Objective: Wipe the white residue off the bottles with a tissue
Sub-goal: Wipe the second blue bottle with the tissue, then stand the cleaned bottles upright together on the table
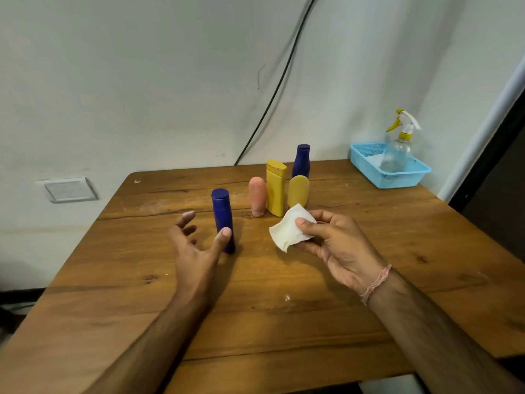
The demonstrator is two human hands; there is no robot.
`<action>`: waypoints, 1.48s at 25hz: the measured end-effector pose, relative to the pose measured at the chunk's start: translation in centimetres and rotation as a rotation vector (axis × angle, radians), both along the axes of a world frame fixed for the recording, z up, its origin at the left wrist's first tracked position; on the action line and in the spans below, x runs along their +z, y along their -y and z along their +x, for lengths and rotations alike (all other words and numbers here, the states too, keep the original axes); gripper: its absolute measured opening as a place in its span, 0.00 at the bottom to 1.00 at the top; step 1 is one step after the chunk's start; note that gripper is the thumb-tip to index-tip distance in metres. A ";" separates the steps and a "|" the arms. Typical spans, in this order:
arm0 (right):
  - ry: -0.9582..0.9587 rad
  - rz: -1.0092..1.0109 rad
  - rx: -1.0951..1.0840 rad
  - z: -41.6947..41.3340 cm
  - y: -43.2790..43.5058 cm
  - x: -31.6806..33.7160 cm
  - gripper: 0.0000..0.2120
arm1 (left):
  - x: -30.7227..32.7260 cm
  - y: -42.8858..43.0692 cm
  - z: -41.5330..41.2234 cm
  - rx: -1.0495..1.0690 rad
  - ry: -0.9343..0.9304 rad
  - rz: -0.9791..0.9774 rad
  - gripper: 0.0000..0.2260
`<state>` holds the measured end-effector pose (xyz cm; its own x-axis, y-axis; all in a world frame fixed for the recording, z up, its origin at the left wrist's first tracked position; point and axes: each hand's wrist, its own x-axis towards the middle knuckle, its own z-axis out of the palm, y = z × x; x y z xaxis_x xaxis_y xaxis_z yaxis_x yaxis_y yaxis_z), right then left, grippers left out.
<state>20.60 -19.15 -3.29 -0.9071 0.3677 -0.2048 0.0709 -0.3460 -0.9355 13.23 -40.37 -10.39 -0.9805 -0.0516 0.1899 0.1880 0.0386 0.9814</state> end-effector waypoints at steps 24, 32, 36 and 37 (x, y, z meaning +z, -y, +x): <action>0.196 1.213 -0.067 -6.6 -33.0 5.0 0.07 | 10.7 -39.4 -9.2 -0.661 -0.039 -0.548 0.07; 0.333 1.841 -0.007 -15.0 -39.0 0.5 0.09 | 7.8 -47.2 -14.6 -0.626 -0.415 -1.347 0.16; 0.421 1.785 0.072 -16.6 -39.4 0.4 0.06 | 6.6 -48.1 -14.7 -0.670 -0.436 -1.431 0.19; 0.463 1.780 0.125 -16.8 -39.5 0.6 0.07 | 6.6 -48.2 -14.7 -0.671 -0.420 -1.445 0.22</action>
<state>3.77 20.35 -2.64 -0.9340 0.3451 0.0930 0.3423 0.9385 -0.0444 -1.42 7.80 -3.79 -0.6242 0.7791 -0.0578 0.7743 0.6268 0.0868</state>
